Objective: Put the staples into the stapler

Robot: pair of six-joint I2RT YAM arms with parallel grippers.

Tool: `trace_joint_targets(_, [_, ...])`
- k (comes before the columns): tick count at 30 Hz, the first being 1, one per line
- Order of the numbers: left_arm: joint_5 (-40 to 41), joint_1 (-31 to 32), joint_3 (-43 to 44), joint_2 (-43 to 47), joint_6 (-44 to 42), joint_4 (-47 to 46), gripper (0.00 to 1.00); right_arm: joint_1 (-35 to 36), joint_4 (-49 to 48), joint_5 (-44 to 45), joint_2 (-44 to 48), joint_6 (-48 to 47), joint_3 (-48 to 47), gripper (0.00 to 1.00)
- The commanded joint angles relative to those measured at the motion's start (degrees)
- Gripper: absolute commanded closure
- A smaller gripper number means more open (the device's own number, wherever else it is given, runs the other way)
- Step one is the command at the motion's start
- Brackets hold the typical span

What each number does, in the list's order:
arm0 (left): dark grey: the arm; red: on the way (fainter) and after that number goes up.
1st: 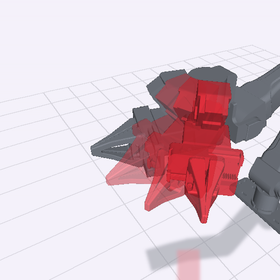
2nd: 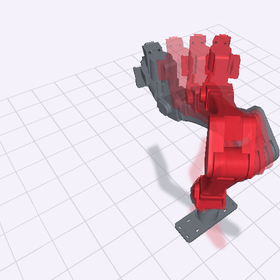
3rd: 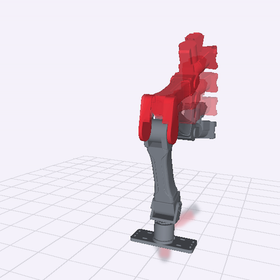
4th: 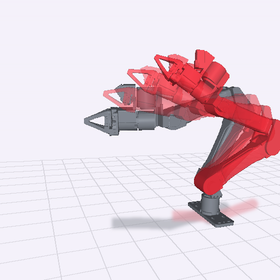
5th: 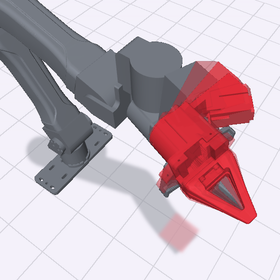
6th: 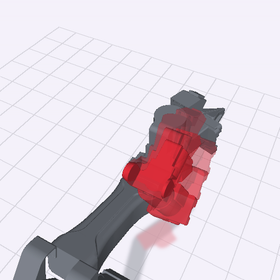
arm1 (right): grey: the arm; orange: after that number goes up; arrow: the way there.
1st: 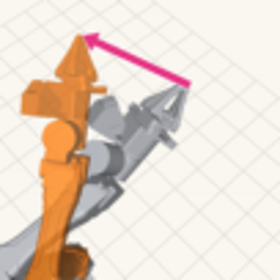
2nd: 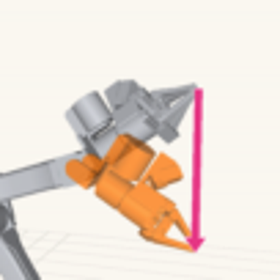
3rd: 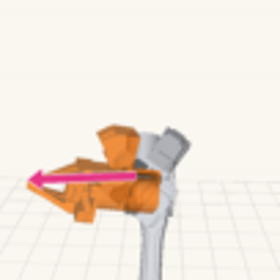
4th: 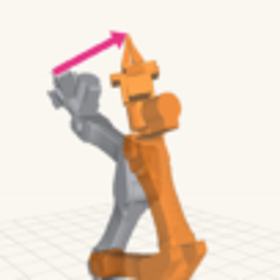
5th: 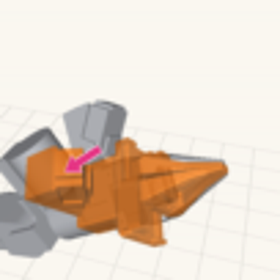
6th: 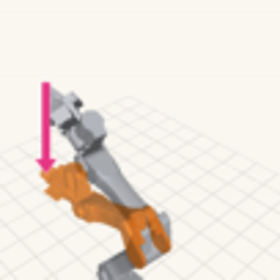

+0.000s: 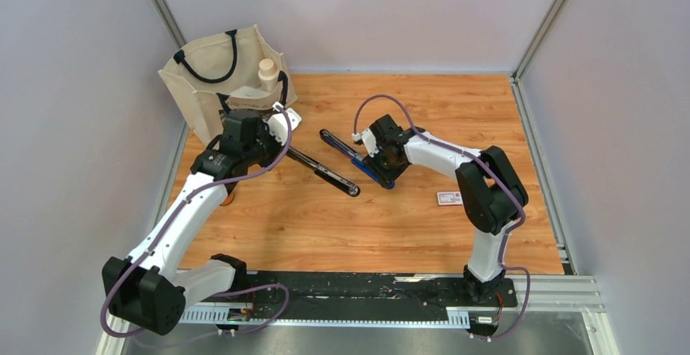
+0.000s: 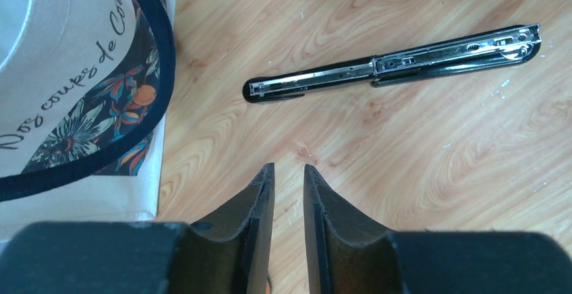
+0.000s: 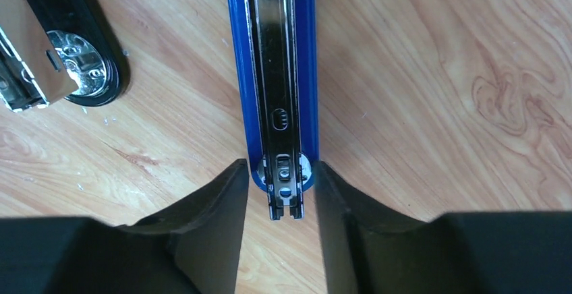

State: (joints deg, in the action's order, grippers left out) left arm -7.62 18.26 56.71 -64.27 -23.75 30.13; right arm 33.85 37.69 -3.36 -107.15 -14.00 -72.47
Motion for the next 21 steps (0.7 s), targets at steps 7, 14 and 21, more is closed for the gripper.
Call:
trace_joint_targets(7, [-0.73,-2.09,-3.35,7.92,-0.33,2.13,0.36,-7.81,4.31,-1.83,8.79,0.29,2.33,0.42])
trace_joint_targets(14, [-1.08,-2.97,-6.87,13.02,-1.82,5.63,0.24,-23.72,5.99,-2.46,19.25,-0.85,8.03,0.41])
trace_joint_targets(21, [-3.54,-2.97,-5.99,16.72,-1.74,11.88,0.23,-31.03,5.99,3.27,23.65,0.64,14.01,0.45])
